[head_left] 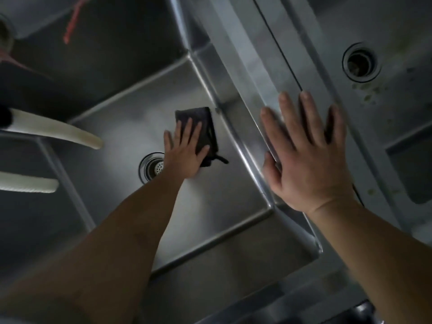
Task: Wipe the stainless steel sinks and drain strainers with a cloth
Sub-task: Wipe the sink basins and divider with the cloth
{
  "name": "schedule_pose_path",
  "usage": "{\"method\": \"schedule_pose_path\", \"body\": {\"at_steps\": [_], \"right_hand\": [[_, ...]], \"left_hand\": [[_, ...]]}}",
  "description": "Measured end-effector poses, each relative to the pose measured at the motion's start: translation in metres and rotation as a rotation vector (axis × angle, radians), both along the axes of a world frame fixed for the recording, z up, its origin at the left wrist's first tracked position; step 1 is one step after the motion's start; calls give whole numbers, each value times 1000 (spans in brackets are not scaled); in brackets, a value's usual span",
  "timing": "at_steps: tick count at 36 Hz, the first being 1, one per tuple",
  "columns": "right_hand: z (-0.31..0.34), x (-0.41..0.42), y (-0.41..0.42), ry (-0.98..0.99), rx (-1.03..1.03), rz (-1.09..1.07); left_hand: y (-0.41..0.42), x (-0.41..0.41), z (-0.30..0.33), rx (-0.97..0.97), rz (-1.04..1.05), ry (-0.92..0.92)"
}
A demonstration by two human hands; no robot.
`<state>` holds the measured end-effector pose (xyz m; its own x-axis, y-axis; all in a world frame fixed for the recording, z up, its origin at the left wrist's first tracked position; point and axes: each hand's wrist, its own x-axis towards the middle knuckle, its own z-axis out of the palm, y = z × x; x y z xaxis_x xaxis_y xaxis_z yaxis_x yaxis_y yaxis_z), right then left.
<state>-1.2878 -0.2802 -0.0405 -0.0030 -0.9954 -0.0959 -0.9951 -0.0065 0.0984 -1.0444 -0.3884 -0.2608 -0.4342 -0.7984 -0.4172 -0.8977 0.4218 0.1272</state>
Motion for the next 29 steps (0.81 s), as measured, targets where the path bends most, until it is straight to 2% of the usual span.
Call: {"method": "schedule_pose_path", "body": {"at_steps": [8,13,15,17,24,27,29], "right_hand": [[-3,-1,0,9,-31,9],[-3,-2,0,16,-43,12],[-3,-1,0,7,-53,14],[-3,-1,0,5,-57,19],[-5,-2,0,14,-69,21],[-5,-1,-1,28,-62,20],[-5,-1,-1,27,-62,26]], "left_hand": [[-2,38,0,39,254,-26],[-31,15,-5,92,520,-46],[-32,-1,-5,98,559,-48],[-26,-4,-4,88,454,-68],[24,23,4,-16,-436,35],[17,23,4,-14,-641,61],[-2,16,9,9,-724,-17]]}}
